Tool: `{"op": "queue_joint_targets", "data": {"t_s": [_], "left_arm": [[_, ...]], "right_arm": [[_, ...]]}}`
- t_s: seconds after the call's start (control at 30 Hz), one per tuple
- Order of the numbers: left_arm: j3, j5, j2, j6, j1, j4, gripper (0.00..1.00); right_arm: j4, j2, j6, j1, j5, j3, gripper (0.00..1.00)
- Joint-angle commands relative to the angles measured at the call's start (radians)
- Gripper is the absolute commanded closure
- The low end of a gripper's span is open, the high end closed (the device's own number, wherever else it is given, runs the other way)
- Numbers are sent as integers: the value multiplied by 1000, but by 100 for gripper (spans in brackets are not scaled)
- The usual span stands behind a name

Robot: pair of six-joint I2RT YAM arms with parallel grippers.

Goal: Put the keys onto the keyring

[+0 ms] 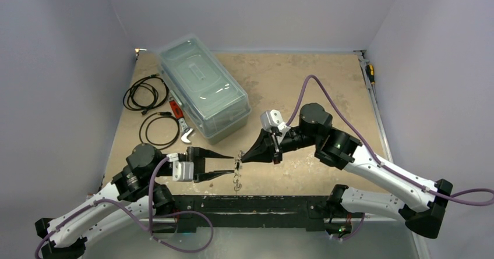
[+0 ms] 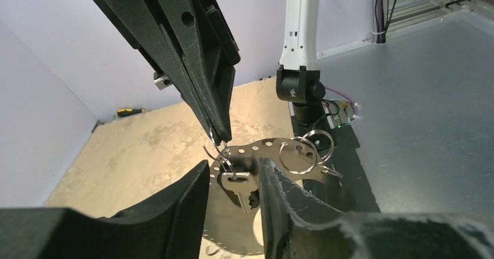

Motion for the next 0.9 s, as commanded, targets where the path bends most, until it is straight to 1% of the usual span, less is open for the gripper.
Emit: {"op": "queue_joint_targets", "data": {"t_s": [0.0, 0.03, 0.07, 0.1, 0.23, 0.3, 0.63, 0.87], "left_arm": [[-8, -6, -6, -32, 1, 38, 58], [-8, -8, -11, -34, 1, 38, 41], [-8, -11, -18, -36, 1, 38, 32], [-8, -16, -25, -38, 0, 38, 28], [-21, -96, -60, -51, 1, 50, 28], [-22, -144, -65, -62, 0, 48, 30], [-25, -156, -63, -71, 0, 61, 38], [-37, -136, -53, -82, 0, 91, 46]], "right_arm": [[68, -29, 9, 2, 12, 4, 100], [68, -31, 6, 2, 15, 2, 100], [68, -33, 4, 2, 18, 1, 100], [70, -37, 0, 2, 21, -1, 100], [98, -51, -8, 2, 35, -19, 100], [115, -59, -15, 2, 34, -30, 100], [267, -83, -12, 2, 65, -93, 100], [400, -65, 19, 2, 61, -125, 100]]}}
